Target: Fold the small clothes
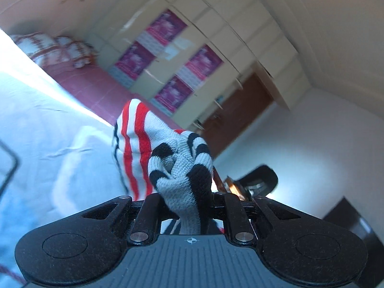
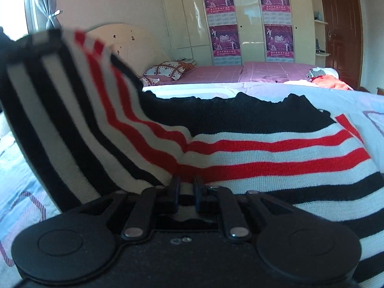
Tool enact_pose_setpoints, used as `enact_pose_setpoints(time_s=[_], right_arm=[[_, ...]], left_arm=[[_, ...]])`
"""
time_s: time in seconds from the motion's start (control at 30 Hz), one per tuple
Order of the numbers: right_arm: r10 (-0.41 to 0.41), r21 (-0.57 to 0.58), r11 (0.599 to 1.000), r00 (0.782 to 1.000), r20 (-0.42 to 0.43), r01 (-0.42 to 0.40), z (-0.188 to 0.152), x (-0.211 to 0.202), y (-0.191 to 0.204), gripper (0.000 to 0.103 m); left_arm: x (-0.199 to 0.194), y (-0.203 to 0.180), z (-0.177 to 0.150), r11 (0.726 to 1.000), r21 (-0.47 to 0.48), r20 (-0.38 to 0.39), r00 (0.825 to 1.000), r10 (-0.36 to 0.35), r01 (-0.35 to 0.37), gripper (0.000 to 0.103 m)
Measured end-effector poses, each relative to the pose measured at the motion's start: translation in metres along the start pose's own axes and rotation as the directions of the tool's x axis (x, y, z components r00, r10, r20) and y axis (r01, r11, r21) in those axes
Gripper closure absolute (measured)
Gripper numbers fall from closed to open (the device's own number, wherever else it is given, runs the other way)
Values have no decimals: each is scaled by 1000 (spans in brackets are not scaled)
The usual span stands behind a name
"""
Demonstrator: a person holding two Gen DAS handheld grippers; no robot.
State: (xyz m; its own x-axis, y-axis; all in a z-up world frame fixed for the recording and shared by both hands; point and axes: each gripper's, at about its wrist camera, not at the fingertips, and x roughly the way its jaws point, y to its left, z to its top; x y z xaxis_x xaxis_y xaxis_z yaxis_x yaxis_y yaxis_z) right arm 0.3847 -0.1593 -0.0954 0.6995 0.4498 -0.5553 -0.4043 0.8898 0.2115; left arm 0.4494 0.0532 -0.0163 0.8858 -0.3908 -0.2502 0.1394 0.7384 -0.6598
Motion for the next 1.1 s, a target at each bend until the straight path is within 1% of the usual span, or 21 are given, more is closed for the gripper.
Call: enact_pose_setpoints(time_s=[0.13, 0.17, 0.2, 0.23, 0.27, 0.3, 0.37, 0.4, 0.43, 0.47, 0.5, 0.53, 0.6, 0.67, 0.7, 0.77, 0.83, 0.9, 1.0, 1.03, 1.1], right_arm=[[38, 40, 998, 999, -1, -38, 1, -1, -6, 90], [79, 99, 992, 997, -8, -77, 3, -3, -15, 91], [139, 225, 965, 990, -4, -135, 5, -10, -36, 92], [156, 349, 924, 987, 35, -159, 1, -23, -58, 86], [103, 433, 892, 991, 89, -132, -7, -45, -81, 80], [53, 479, 872, 992, 111, -100, -17, -63, -98, 78], [56, 572, 814, 994, 96, -102, -38, -95, -135, 78], [79, 600, 791, 992, 100, -123, -46, -110, -149, 72], [81, 616, 777, 991, 105, -128, -51, -124, -158, 56], [70, 623, 772, 991, 111, -124, -54, -138, -166, 47], [69, 631, 764, 989, 127, -134, -55, -147, -170, 29], [54, 642, 755, 989, 140, -132, -54, -157, -173, 23], [54, 655, 740, 984, 169, -153, -50, -167, -176, 23], [94, 669, 709, 970, 225, -224, -45, -173, -177, 23], [115, 669, 699, 963, 245, -253, -42, -174, -174, 23], [171, 677, 670, 952, 256, -303, -36, -166, -167, 23], [223, 722, 615, 948, 227, -317, -32, -152, -166, 23], [245, 756, 575, 947, 206, -313, -29, -139, -162, 22], [285, 790, 524, 939, 191, -319, -20, -121, -162, 21], [286, 788, 535, 943, 170, -304, -13, -116, -159, 21], [255, 778, 589, 964, 76, -217, -5, -105, -151, 21]], left_arm=[[34, -57, -2, 991, 130, -117, 993, -26, 41, 89], [45, -70, -8, 986, 159, -158, 987, -23, 48, 89], [57, -79, -15, 983, 176, -213, 977, -22, 61, 89], [70, -88, -22, 980, 187, -274, 962, -20, 74, 89], [82, -95, -34, 975, 203, -325, 945, -15, 85, 88], [94, -98, -46, 972, 214, -374, 927, -10, 96, 83], [121, -97, -80, 972, 205, -499, 866, 6, 111, 70], [129, -99, -97, 968, 225, -527, 850, 27, 109, 65], [124, -102, -104, 959, 256, -491, 871, 24, 118, 62], [117, -105, -104, 963, 238, -478, 878, 1, 128, 50], [110, -106, -99, 969, 200, -477, 878, -31, 143, 39], [98, -108, -92, 972, 169, -468, 881, -66, 163, 37], [66, -113, -76, 968, 171, -423, 901, -98, 185, 37], [28, -110, -62, 963, 190, -362, 926, -110, 189, 36], [16, -102, -53, 966, 191, -332, 938, -101, 172, 36], [-1, -82, -42, 978, 204, -271, 962, 8, 49, 36], [-8, -52, -35, 985, 164, -243, 965, 99, -60, 36], [-15, -34, -33, 985, 129, -224, 964, 145, -118, 36], [-13, -17, -43, 968, 140, -241, 942, 235, -206, 36], [-10, -11, -49, 972, 120, -242, 944, 225, -201, 36], [-11, -3, -53, 977, 82, -247, 945, 213, -199, 33]])
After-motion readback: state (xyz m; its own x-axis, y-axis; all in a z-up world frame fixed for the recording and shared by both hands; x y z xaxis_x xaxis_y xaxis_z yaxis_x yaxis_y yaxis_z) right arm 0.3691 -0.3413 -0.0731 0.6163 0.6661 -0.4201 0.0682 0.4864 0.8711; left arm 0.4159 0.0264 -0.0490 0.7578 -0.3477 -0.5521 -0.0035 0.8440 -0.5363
